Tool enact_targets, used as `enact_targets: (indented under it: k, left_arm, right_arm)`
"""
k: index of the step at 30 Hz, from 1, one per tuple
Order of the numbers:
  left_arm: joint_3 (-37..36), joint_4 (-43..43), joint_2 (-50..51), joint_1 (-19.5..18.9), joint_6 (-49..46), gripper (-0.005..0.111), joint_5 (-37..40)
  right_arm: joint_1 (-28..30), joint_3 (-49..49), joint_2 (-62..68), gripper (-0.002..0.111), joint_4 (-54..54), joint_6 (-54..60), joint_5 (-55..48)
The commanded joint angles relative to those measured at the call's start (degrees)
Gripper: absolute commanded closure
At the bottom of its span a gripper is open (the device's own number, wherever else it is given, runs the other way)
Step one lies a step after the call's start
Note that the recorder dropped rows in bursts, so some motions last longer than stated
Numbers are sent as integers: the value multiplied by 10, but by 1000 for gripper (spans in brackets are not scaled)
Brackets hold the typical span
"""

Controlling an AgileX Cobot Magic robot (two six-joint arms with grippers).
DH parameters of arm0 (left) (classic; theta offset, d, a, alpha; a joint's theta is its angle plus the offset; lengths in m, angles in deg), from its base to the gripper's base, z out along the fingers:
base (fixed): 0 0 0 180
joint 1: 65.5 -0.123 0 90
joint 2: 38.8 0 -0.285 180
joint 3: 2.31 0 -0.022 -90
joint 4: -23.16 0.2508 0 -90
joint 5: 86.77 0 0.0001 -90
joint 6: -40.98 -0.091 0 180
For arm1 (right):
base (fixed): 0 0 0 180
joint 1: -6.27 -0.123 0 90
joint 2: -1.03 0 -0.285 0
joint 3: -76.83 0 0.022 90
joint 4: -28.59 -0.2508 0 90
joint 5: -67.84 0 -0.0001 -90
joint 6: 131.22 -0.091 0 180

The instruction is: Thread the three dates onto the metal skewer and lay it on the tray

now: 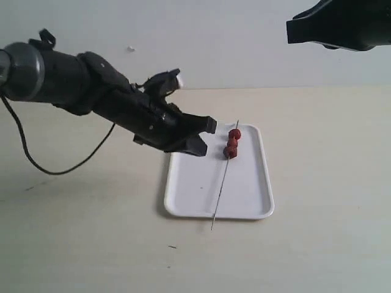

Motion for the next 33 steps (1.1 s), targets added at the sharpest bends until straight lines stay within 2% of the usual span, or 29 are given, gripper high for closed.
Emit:
enact_targets:
  k: [1, 4, 5, 6, 9, 12, 15, 21, 26, 33]
  left_arm:
    - [-62, 12, -96, 5, -53, 107, -85]
    - [-197, 2, -213, 24, -97, 107, -311]
    - [-231, 6, -238, 29, -100, 107, -359]
    - [-297, 22, -290, 40, -100, 107, -441]
    - [-426, 40, -405, 62, -89, 107, -545]
    - [-519, 52, -528, 79, -61, 107, -578]
    - [-627, 112, -675, 90, 36, 107, -615]
    - [-739, 119, -899, 90, 58, 107, -640]
    - [-770, 114, -954, 90, 58, 107, -631]
    - [-775, 114, -959, 90, 58, 107, -631]
  right_arm:
    - [-1, 22, -5, 108, 1, 22, 45]
    - [-1, 82, -38, 108, 1, 22, 169]
    - [-1, 94, -51, 108, 1, 22, 192]
    - [-1, 114, -80, 108, 3, 22, 216]
    - [-1, 147, -153, 108, 8, 22, 214]
    - [-1, 189, -220, 108, 27, 23, 206]
    - [-1, 244, -310, 108, 27, 15, 222]
    - [-1, 327, -415, 108, 17, -55, 242]
    - [-1, 367, -423, 108, -13, -59, 182]
    - [-1, 369, -423, 108, -13, -57, 105]
